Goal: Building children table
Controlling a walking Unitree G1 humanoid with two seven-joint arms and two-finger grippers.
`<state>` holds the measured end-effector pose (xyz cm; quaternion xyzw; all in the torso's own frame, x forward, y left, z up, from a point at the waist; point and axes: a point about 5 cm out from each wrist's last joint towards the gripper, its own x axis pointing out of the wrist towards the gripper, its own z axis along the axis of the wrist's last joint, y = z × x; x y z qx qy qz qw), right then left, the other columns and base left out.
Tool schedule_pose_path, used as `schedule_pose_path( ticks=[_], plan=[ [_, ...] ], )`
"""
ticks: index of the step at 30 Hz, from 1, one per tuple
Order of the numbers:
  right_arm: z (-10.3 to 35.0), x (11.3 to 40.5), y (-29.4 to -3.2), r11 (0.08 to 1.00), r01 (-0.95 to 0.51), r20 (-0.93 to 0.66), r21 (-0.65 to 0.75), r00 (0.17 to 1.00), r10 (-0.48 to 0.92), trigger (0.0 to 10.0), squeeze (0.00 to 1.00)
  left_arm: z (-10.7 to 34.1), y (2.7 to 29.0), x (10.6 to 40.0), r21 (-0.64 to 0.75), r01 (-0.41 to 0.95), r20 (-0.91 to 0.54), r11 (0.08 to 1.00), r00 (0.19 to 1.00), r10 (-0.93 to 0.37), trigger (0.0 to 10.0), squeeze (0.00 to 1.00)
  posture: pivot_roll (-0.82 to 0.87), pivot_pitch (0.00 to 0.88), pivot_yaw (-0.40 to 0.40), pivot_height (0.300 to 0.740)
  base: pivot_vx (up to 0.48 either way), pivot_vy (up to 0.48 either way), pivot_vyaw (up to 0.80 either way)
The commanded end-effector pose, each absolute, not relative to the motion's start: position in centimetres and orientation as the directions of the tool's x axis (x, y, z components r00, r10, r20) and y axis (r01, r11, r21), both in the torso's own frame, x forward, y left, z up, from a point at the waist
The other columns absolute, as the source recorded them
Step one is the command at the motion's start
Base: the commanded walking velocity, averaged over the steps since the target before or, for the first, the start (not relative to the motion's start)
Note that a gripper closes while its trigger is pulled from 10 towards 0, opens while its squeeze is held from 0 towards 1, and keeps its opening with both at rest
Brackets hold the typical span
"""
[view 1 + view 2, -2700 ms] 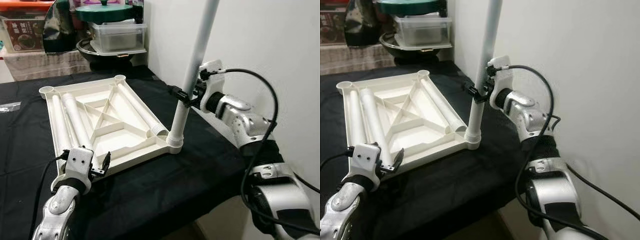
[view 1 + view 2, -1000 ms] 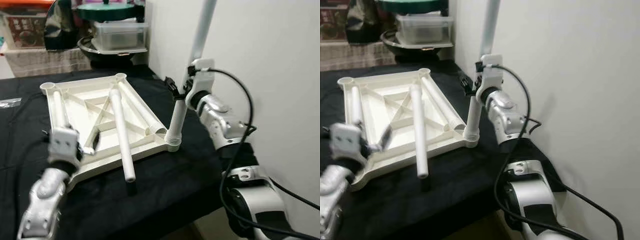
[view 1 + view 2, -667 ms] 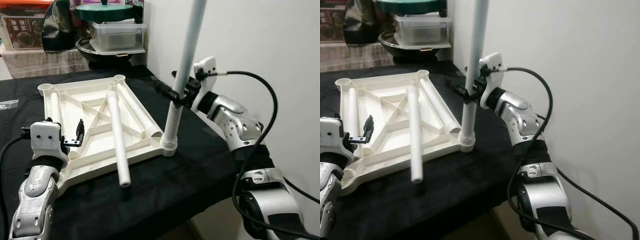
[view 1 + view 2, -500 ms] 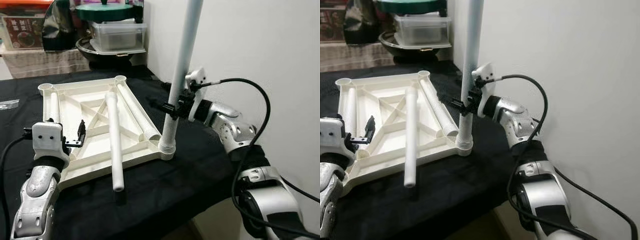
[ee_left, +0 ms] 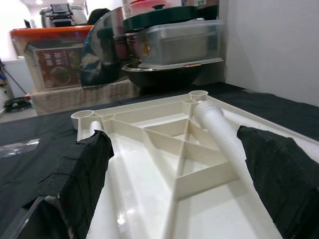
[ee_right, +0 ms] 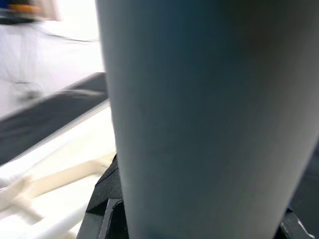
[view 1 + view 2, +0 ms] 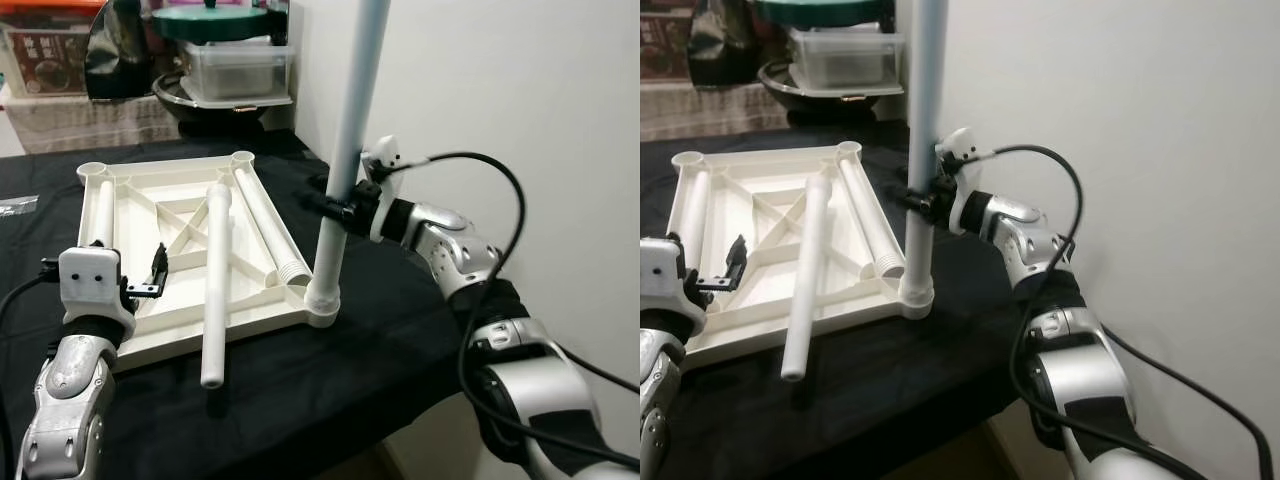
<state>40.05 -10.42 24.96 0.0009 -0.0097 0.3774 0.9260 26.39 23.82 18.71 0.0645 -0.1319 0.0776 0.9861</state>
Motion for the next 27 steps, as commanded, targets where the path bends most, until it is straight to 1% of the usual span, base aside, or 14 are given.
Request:
schedule_pose_path(
  ticks=[1,2,3,4,5,6,8,11,15,17,18,25,26,27],
  plan=[
    [22.7,40.9,-11.8,0.866,-0.499,-0.127,-0.023,0.861,0.492,0.0,0.0,18.5,24.0,26.4,0.107,-0.17,0.254,0.98,0.957,0.139,10.0,0.0,0.12,0.0,-0.108,0.74,0.0,0.0,0.0],
    [22.7,40.9,-11.8,0.866,-0.499,-0.127,-0.023,0.861,0.492,0.0,0.0,18.5,24.0,26.4,0.107,-0.17,0.254,0.98,0.957,0.139,10.0,0.0,0.12,0.0,-0.108,0.74,0.0,0.0,0.0],
    [21.8,41.1,-12.1,0.924,-0.382,-0.148,0.004,0.914,0.378,0.0,0.0,18.4,23.7,26.5,0.103,-0.164,0.25,0.981,0.959,0.134,10.0,0.0,0.11,0.0,-0.107,0.74,0.0,0.0,0.0],
    [21.1,40.7,-11.4,0.957,-0.288,-0.149,0.028,0.946,0.289,0.0,0.0,18.2,23.4,26.6,0.101,-0.157,0.245,0.982,0.961,0.128,10.0,0.0,0.11,0.0,-0.1,0.74,0.0,0.0,0.0],
    [20.7,40.0,-9.8,0.965,-0.256,-0.142,0.063,0.955,0.262,0.0,0.0,18.1,23.2,26.6,0.1,-0.15,0.241,0.984,0.963,0.123,10.0,0.0,0.1,0.0,-0.096,0.74,0.0,0.0,0.0],
    [20.6,39.3,-8.8,0.964,-0.249,-0.134,0.091,0.956,0.259,0.0,0.0,18.0,23.1,26.7,0.1,-0.146,0.238,0.984,0.964,0.119,10.0,0.0,0.1,0.0,-0.096,0.74,0.0,0.0,0.0],
    [20.6,39.3,-8.8,0.964,-0.249,-0.134,0.091,0.956,0.259,0.0,0.0,18.0,23.1,26.7,0.1,-0.146,0.238,0.984,0.964,0.119,10.0,0.0,0.1,0.0,-0.096,0.74,0.0,0.0,0.0],
    [20.6,38.5,-7.5,0.97,-0.223,-0.128,0.1,0.964,0.235,0.0,0.0,18.0,23.1,26.8,0.102,-0.144,0.236,0.984,0.965,0.117,10.0,0.0,0.1,0.0,-0.095,0.74,0.0,0.0,0.0],
    [20.5,38.1,-7.1,0.979,-0.181,-0.128,0.09,0.973,0.191,0.0,0.0,18.0,23.2,26.9,0.103,-0.149,0.235,0.984,0.964,0.121,10.0,0.0,0.1,0.0,-0.099,0.74,0.0,0.0,0.0],
    [20.4,37.8,-6.9,0.985,-0.142,-0.135,0.094,0.979,0.153,0.3,0.0,17.9,23.3,26.9,0.102,-0.153,0.234,0.983,0.964,0.126,10.0,0.0,0.1,0.0,-0.103,0.74,0.0,0.0,0.0],
    [20.2,37.7,-6.8,0.987,-0.131,-0.155,0.097,0.977,0.145,10.0,0.0,17.8,23.2,26.9,0.101,-0.155,0.233,0.983,0.964,0.128,10.0,0.0,0.1,0.0,-0.106,0.74,0.0,0.0,0.0],
    [20.2,37.8,-6.6,0.985,-0.139,-0.168,0.105,0.973,0.155,10.0,0.0,17.4,22.9,26.9,0.092,-0.151,0.225,0.984,0.966,0.127,10.0,0.0,0.09,0.0,-0.106,0.74,0.0,0.0,0.0],
    [20.5,37.9,-6.8,0.984,-0.147,-0.152,0.104,0.975,0.162,10.0,0.84,17.4,22.8,27.0,0.091,-0.149,0.224,0.985,0.967,0.125,10.0,0.0,0.09,0.0,-0.106,0.74,0.0,0.0,0.0],
    [21.0,38.1,-7.4,0.982,-0.157,-0.121,0.106,0.978,0.17,10.0,1.0,17.3,22.7,27.0,0.09,-0.146,0.223,0.985,0.967,0.123,10.0,0.0,0.09,0.0,-0.106,0.74,0.0,0.0,0.0]
  ],
)
